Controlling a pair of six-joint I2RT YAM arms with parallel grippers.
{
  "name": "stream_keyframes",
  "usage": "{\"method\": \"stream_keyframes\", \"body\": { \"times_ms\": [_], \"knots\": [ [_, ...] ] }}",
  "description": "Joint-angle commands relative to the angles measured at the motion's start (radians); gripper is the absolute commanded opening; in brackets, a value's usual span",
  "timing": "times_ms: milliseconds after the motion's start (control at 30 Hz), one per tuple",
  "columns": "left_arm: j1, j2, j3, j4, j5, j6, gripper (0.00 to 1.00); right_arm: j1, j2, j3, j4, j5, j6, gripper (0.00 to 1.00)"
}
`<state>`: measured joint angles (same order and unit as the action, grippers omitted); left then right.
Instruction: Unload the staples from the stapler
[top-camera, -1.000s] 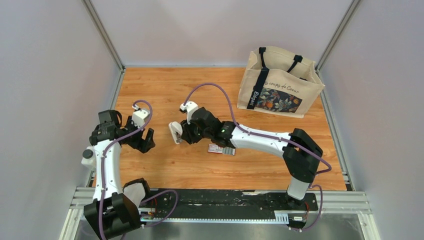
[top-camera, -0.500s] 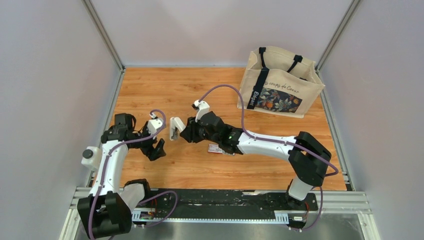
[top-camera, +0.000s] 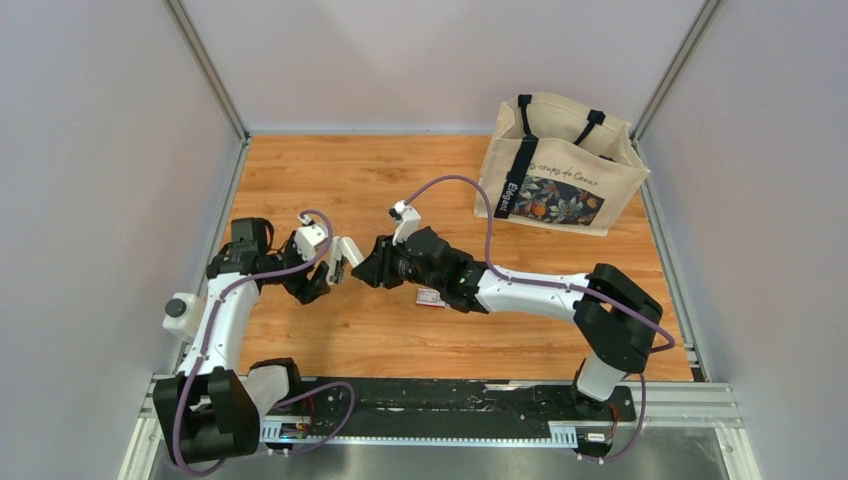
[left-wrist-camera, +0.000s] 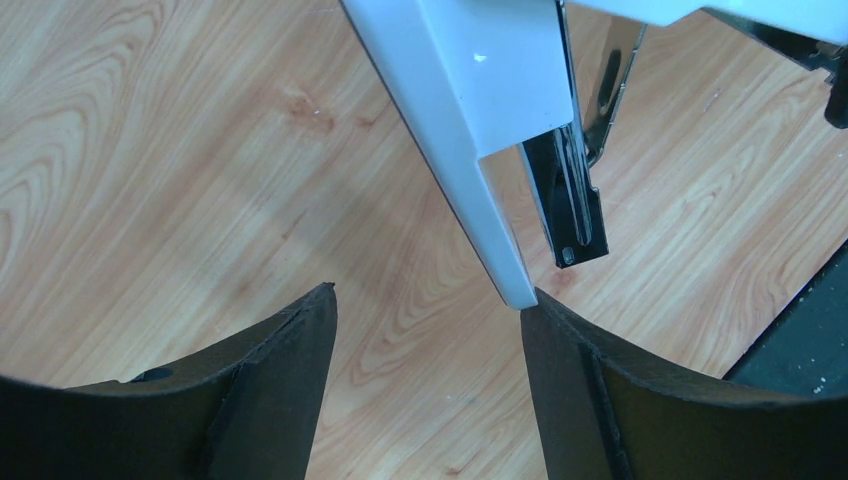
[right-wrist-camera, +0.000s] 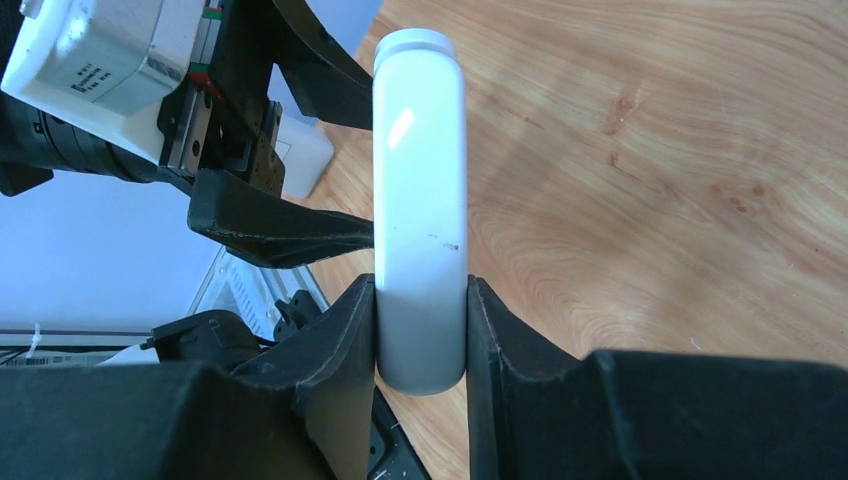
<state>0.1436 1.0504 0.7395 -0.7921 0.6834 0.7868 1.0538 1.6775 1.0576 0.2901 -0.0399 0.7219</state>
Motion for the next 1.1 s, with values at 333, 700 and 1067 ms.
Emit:
{"method": "stream_keyframes", "body": {
  "times_ms": [333,700,1067],
  "knots": [
    [-0.022,0.033,0.0,0.048,0.088,0.025,0.78,0.009,-0.018,-0.014,0.139,-0.055,0.056,0.0],
    [-0.022,0.028,0.009,0.074,0.076,0.023,0.28,0.009,-0.019,-0.067,0.164,-0.109,0.073,0.0],
    [-0.108,-0.107,-0.173,0.302,-0.232,0.15,0.23,0.061,-0.127,-0.255,0.057,-0.1,-0.125,0.0]
  ]
}}
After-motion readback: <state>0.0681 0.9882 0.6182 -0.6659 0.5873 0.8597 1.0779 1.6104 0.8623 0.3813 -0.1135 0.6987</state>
